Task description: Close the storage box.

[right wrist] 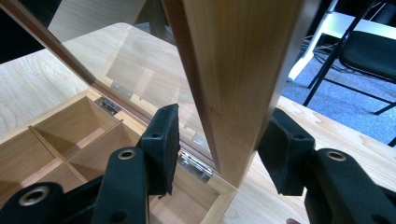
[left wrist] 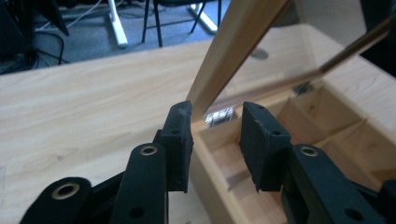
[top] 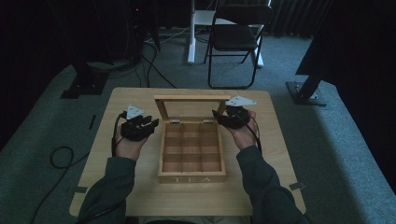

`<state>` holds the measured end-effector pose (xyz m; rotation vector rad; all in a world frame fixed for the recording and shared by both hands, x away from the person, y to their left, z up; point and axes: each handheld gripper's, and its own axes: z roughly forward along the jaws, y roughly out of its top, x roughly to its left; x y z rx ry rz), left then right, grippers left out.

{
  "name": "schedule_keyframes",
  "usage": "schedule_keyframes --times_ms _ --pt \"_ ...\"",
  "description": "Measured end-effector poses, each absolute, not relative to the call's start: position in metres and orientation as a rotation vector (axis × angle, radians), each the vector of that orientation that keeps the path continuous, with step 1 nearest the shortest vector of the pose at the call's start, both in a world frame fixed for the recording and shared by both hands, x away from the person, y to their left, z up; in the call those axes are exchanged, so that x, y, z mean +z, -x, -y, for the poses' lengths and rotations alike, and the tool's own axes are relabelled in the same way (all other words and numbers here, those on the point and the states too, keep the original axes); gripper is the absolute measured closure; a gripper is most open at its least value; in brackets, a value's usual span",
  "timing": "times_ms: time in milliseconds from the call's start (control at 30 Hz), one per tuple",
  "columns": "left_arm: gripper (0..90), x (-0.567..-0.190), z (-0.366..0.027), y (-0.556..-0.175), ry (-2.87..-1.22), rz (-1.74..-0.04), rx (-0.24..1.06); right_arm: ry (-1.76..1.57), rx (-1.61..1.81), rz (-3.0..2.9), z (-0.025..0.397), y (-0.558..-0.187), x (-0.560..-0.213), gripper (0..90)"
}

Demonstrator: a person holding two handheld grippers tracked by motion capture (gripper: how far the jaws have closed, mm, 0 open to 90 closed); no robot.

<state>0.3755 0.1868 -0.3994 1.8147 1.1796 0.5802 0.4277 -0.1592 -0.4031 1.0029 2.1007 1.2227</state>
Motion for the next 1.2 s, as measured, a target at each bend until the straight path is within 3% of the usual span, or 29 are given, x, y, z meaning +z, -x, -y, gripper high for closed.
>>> schedule_keyframes --times_ms 600,1200 --pt "74.4 -0.378 -0.177 -0.379 -1.801 -1.145 0.627 -1.024 1.237 -2.099 0.164 -0.425 -0.404 49.1" --pt "74.5 -0.380 -0.171 -0.372 -1.820 -1.129 0.639 -1.008 1.196 -2.107 0.175 -0.407 -0.404 48.8"
